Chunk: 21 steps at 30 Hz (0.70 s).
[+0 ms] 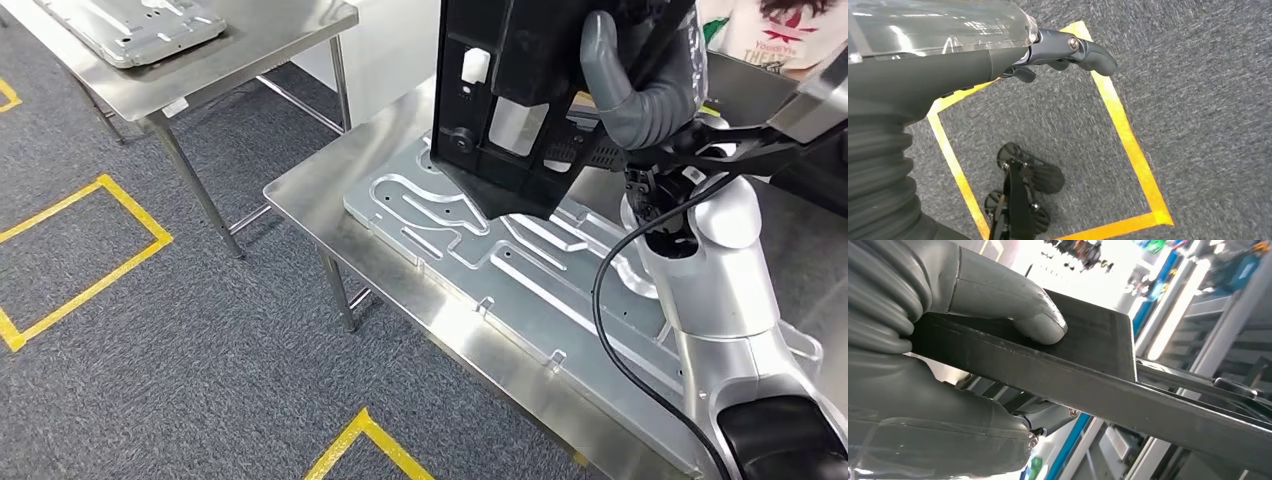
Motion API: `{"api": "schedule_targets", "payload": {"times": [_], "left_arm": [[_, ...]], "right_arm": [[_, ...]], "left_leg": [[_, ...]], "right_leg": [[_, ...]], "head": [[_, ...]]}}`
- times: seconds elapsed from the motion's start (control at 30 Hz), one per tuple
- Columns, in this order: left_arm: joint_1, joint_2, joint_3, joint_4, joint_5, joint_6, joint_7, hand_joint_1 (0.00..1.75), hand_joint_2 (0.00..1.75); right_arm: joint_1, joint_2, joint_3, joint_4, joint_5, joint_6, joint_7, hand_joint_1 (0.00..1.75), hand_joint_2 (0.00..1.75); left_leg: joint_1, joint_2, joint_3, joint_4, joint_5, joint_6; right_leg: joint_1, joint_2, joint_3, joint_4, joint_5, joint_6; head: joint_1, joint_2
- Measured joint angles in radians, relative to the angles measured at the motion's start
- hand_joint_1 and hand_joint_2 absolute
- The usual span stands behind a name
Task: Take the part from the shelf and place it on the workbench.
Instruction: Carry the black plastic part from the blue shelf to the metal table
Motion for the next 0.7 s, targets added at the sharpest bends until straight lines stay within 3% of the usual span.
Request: {"api": "schedule_targets", "payload": {"times": [0.07,0.13,0.2,0.23,0.27,0.3,0.37,0.43,0.53,0.6,0.67,0.7], "left_arm": [[-0.005,-0.001,0.000,0.000,0.000,-0.002,0.000,0.00,1.75],[-0.005,-0.001,0.000,0.001,-0.003,-0.004,-0.001,0.00,1.75],[-0.003,-0.001,-0.001,0.001,-0.009,-0.006,-0.003,0.00,1.75],[-0.003,0.000,-0.002,0.001,-0.012,-0.007,-0.004,0.00,1.75],[-0.003,0.000,-0.003,0.001,-0.016,-0.009,-0.006,0.00,1.75],[-0.003,0.000,-0.004,0.001,-0.020,-0.011,-0.008,0.00,1.75],[-0.004,0.000,-0.008,0.001,-0.025,-0.017,-0.010,0.00,1.75],[-0.004,0.000,-0.010,0.001,-0.028,-0.020,-0.011,0.00,1.75],[-0.006,0.001,-0.011,0.001,-0.028,-0.021,-0.011,0.00,1.75],[-0.008,0.002,-0.012,0.002,-0.029,-0.021,-0.012,0.00,1.75],[-0.004,0.003,-0.012,0.002,-0.030,-0.021,-0.012,0.00,1.75],[-0.002,0.003,-0.012,0.002,-0.030,-0.021,-0.012,0.00,1.75]], "right_arm": [[-0.002,-0.003,-0.004,0.003,0.028,-0.016,-0.001,1.75,1.75],[-0.004,-0.006,-0.006,0.010,0.042,-0.026,-0.003,1.75,1.75],[0.003,-0.007,-0.007,0.017,0.040,-0.034,-0.009,1.75,1.75],[0.009,-0.009,-0.008,0.020,0.037,-0.040,-0.013,1.75,1.75],[0.015,-0.012,-0.011,0.022,0.033,-0.046,-0.018,1.75,1.75],[0.021,-0.015,-0.015,0.021,0.029,-0.054,-0.023,1.75,1.75],[0.030,-0.023,-0.023,0.013,0.024,-0.071,-0.031,1.75,1.75],[0.041,-0.027,-0.026,0.003,0.023,-0.081,-0.037,1.75,1.75],[0.061,-0.032,-0.027,-0.007,0.024,-0.085,-0.041,1.75,1.75],[0.067,-0.035,-0.028,-0.012,0.025,-0.087,-0.043,1.75,1.75],[0.073,-0.035,-0.027,-0.014,0.025,-0.089,-0.044,1.75,1.75],[0.077,-0.035,-0.027,-0.014,0.025,-0.090,-0.044,1.75,1.75]], "left_leg": [[0.002,0.017,0.003,-0.008,0.005,0.013],[0.001,0.036,0.004,-0.012,0.007,0.021],[0.000,0.056,0.004,-0.012,0.005,0.024],[-0.001,0.066,0.004,-0.011,0.003,0.024],[-0.002,0.076,0.006,-0.011,0.002,0.024],[-0.002,0.085,0.008,-0.011,-0.001,0.023],[-0.006,0.102,0.015,-0.011,-0.006,0.018],[-0.009,0.119,0.021,-0.013,-0.012,0.009],[-0.012,0.142,0.033,-0.015,-0.021,-0.006],[-0.011,0.110,0.018,0.033,-0.055,-0.013],[-0.009,0.065,-0.042,0.161,-0.118,-0.017],[-0.008,0.055,-0.075,0.225,-0.141,-0.019]], "right_leg": [[0.001,-0.035,-0.013,0.025,-0.018,0.011],[0.003,-0.093,-0.063,0.128,-0.071,0.020],[0.000,-0.113,-0.128,0.255,-0.118,0.025],[-0.001,-0.115,-0.144,0.282,-0.118,0.025],[-0.001,-0.117,-0.140,0.268,-0.099,0.024],[0.000,-0.123,-0.114,0.215,-0.066,0.021],[0.011,-0.165,-0.041,0.069,-0.005,0.005],[0.024,-0.192,-0.007,-0.005,0.013,-0.012],[0.024,-0.160,-0.003,-0.016,0.015,-0.027],[0.015,-0.140,0.007,-0.028,0.020,-0.038],[0.012,-0.118,0.011,-0.031,0.021,-0.045],[0.012,-0.105,0.011,-0.029,0.020,-0.046]], "head": [[0.000,0.000],[0.000,0.000],[0.000,0.000],[0.000,0.000],[0.000,0.000],[0.000,0.000],[0.000,0.000],[0.000,0.000],[0.000,0.000],[0.000,0.000],[0.000,0.000],[0.000,0.000]]}}
